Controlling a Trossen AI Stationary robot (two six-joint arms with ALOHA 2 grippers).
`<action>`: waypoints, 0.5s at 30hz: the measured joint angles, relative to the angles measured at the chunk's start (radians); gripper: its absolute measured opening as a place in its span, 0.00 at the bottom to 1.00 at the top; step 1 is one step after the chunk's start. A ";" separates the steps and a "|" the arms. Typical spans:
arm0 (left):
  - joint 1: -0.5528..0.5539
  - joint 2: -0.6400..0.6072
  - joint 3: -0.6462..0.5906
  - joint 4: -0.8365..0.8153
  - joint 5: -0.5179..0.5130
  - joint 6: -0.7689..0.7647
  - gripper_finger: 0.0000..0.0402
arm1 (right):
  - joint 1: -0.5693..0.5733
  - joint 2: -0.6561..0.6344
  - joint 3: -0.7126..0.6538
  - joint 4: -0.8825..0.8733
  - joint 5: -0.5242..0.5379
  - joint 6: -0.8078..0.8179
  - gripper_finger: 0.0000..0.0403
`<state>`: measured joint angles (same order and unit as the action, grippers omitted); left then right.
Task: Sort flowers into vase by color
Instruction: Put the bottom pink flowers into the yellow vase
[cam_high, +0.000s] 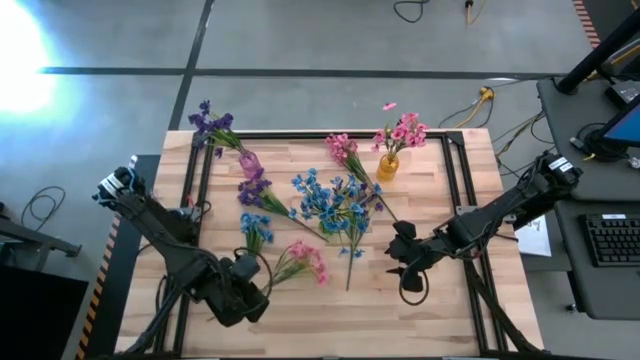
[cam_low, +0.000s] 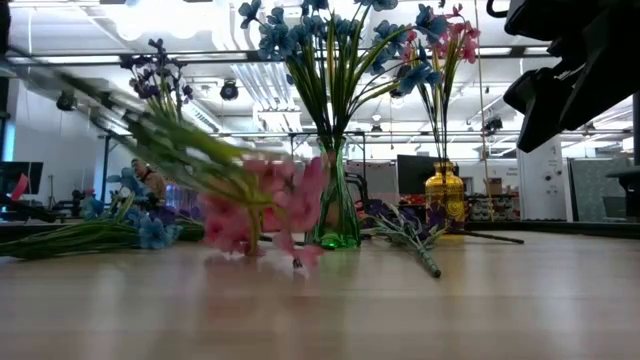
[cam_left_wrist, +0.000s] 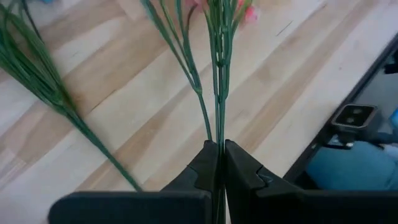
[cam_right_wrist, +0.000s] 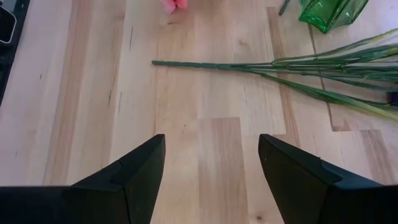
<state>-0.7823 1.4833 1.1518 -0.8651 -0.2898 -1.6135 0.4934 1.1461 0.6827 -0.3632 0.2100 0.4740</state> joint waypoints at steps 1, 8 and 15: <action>0.000 0.013 0.000 0.000 0.016 0.000 0.00 | 0.000 0.000 0.000 0.001 0.000 0.000 0.62; 0.000 0.110 0.000 0.003 0.124 0.000 0.00 | 0.000 0.000 0.000 0.001 0.000 -0.001 0.62; 0.001 0.162 0.000 0.019 0.162 0.000 0.07 | 0.000 0.000 0.000 0.001 0.001 -0.002 0.62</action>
<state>-0.7811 1.6451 1.1515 -0.8459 -0.1280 -1.6131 0.4934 1.1461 0.6823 -0.3621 0.2108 0.4721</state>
